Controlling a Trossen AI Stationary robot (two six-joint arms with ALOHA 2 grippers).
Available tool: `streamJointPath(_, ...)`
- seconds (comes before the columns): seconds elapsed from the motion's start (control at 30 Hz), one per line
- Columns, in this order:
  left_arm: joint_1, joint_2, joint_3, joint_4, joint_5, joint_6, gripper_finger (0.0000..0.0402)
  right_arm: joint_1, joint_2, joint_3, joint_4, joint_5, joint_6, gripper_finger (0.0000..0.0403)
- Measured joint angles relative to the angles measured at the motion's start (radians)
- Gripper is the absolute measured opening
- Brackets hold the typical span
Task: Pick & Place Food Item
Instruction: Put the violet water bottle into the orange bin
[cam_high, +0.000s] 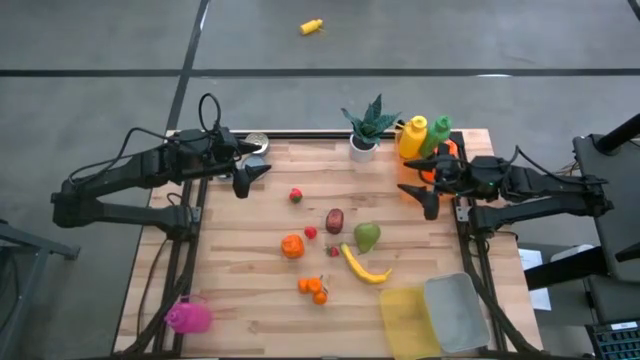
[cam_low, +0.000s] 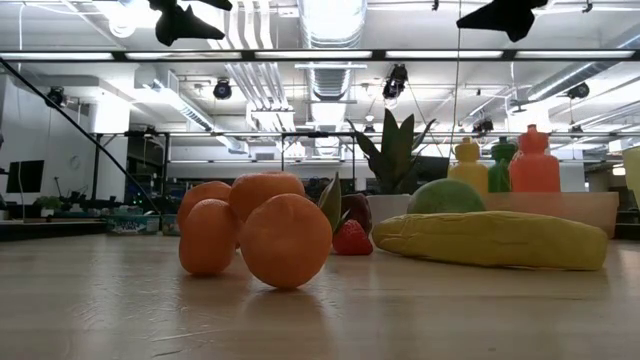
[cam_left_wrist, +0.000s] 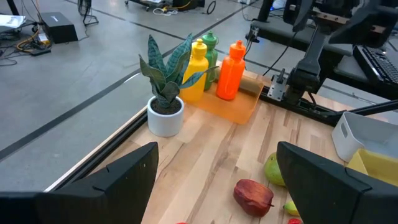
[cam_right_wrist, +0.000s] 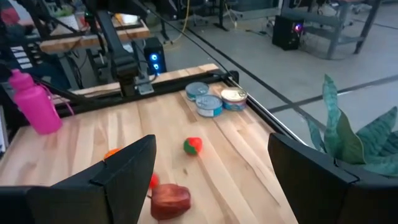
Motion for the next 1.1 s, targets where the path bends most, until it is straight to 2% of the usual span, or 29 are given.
streamJointPath(0.53, 0.000, 0.000, 0.000, 0.000, 0.000, 0.000, 0.0332, -0.001, 0.030, -0.004, 0.000, 0.001, -0.001, 0.0308)
streamJointPath(1.1, 0.000, 0.000, 0.000, 0.000, 0.000, 0.000, 0.0332, -0.001, 0.125, -0.004, 0.000, 0.001, -0.001, 0.0308)
